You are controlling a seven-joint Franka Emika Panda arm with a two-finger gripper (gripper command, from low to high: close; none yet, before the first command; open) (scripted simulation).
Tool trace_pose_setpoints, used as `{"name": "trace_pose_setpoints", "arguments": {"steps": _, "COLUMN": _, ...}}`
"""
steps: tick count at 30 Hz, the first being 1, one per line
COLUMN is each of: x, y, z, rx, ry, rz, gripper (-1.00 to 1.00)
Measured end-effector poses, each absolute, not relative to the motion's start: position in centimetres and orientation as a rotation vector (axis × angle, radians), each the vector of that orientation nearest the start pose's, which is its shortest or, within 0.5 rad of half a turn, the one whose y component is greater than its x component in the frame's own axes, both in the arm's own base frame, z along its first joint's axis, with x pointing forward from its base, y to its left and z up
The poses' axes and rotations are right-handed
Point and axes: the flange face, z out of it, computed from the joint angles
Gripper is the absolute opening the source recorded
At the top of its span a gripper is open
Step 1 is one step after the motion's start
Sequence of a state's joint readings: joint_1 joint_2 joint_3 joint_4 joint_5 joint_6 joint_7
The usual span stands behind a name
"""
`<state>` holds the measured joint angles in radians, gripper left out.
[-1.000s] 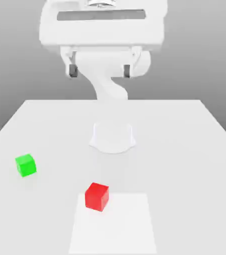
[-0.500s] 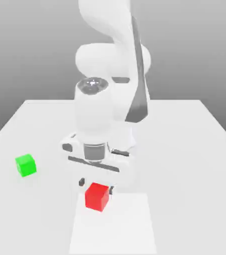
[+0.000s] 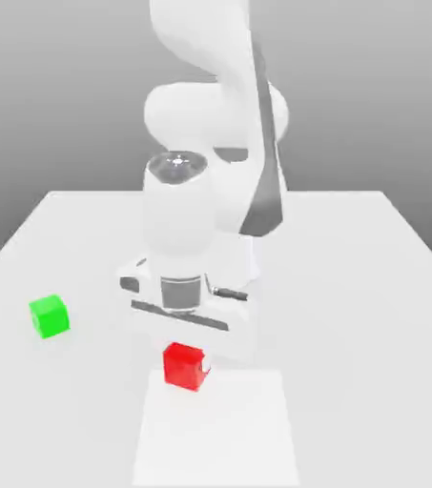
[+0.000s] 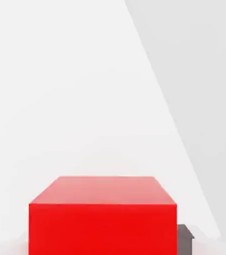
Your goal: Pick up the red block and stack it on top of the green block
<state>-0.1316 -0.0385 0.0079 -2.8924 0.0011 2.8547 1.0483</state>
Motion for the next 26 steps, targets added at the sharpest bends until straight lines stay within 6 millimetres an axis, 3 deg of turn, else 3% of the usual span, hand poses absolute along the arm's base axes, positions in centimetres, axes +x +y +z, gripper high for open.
{"name": "trace_pose_setpoints", "arguments": {"steps": 3, "x": 33.4, "y": -8.7, "z": 21.5, "rx": -2.535, "ry": 1.864, "rz": -0.007, "gripper": -1.00}}
{"name": "trace_pose_setpoints", "arguments": {"steps": 7, "x": 30.3, "y": -16.5, "z": 22.7, "rx": -2.361, "ry": 2.089, "rz": -0.011, "gripper": -1.00}}
{"name": "trace_pose_setpoints", "arguments": {"steps": 10, "x": 26.5, "y": -21.9, "z": 23.5, "rx": -2.206, "ry": 2.252, "rz": -0.010, "gripper": -1.00}}
{"name": "trace_pose_setpoints", "arguments": {"steps": 14, "x": 20.0, "y": -27.7, "z": 24.4, "rx": -1.978, "ry": 2.446, "rz": -0.003, "gripper": -1.00}}
{"name": "trace_pose_setpoints", "arguments": {"steps": 16, "x": 18.1, "y": -29.0, "z": 23.9, "rx": -1.910, "ry": 2.493, "rz": -0.001, "gripper": -1.00}}
{"name": "trace_pose_setpoints", "arguments": {"steps": 22, "x": 17.6, "y": -29.4, "z": 19.2, "rx": -1.890, "ry": 2.503, "rz": -0.001, "gripper": -1.00}}
{"name": "trace_pose_setpoints", "arguments": {"steps": 23, "x": 17.6, "y": -29.3, "z": 18.5, "rx": -1.894, "ry": 2.502, "rz": 0.000, "gripper": 1.00}}
{"name": "trace_pose_setpoints", "arguments": {"steps": 26, "x": 17.8, "y": -29.2, "z": 18.5, "rx": -1.906, "ry": 2.494, "rz": 0.000, "gripper": 1.00}}
